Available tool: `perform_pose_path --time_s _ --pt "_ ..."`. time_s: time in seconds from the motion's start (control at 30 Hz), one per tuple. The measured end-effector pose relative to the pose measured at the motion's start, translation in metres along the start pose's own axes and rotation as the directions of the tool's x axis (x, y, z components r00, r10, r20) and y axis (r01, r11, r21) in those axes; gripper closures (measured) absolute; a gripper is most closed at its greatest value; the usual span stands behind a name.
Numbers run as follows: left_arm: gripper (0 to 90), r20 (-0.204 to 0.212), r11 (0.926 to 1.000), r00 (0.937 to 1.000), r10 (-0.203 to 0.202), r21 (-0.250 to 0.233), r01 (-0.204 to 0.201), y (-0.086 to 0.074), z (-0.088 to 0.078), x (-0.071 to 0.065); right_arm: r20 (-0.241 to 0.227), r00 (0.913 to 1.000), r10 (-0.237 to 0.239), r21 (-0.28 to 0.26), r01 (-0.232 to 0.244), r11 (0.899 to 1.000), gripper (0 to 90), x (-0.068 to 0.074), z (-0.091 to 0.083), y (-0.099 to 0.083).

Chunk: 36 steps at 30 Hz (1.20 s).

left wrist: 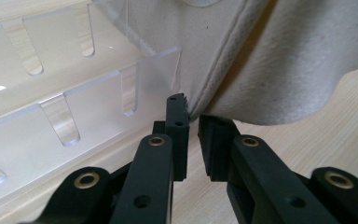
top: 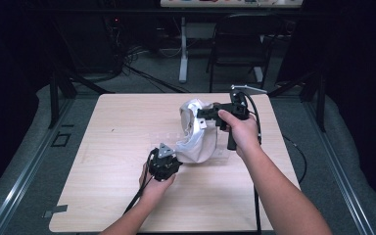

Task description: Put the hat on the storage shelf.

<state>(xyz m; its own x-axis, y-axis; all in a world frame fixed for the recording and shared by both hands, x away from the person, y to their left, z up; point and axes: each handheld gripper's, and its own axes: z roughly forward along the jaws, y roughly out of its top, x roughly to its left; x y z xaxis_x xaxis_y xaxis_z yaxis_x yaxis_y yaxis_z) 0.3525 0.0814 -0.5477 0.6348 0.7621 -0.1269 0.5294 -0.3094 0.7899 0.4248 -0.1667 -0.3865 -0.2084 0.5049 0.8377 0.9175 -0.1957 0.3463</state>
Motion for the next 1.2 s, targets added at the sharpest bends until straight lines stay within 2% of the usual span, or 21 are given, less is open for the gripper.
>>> perform_pose_path --time_s 0.3,0.57,0.8,0.97,1.1,1.2 --pt "69.6 0.014 0.9992 0.9998 0.013 -0.039 -0.013 0.001 -0.008 -0.003 0.009 0.9999 -0.011 -0.011 0.011 1.0 81.2 0.001 -0.002 -0.001" --pt "65.2 0.032 0.9984 0.9987 0.039 -0.042 -0.037 0.002 -0.019 -0.005 0.018 0.9996 -0.023 -0.022 0.023 0.999 75.8 0.002 -0.01 -0.003" --pt "62.4 0.044 0.9976 0.9977 0.051 -0.048 -0.049 0.001 -0.034 -0.002 0.024 0.9979 -0.061 -0.051 0.062 0.997 67.2 0.005 -0.017 -0.006" --pt "60.4 0.041 0.9968 0.9972 0.062 -0.054 -0.06 -0.002 -0.047 0.003 0.05 0.993 -0.107 -0.064 0.11 0.992 62.4 0.006 -0.027 -0.008" --pt "59.6 0.045 0.9965 0.9975 0.055 -0.065 -0.052 -0.006 -0.056 0.008 0.059 0.9901 -0.127 -0.081 0.132 0.988 59.9 0.007 -0.035 -0.012" --pt "58.8 0.043 0.9962 0.9972 0.06 -0.066 -0.057 -0.01 -0.063 0.012 0.083 0.9849 -0.152 -0.088 0.159 0.983 59.2 0.008 -0.04 -0.014"
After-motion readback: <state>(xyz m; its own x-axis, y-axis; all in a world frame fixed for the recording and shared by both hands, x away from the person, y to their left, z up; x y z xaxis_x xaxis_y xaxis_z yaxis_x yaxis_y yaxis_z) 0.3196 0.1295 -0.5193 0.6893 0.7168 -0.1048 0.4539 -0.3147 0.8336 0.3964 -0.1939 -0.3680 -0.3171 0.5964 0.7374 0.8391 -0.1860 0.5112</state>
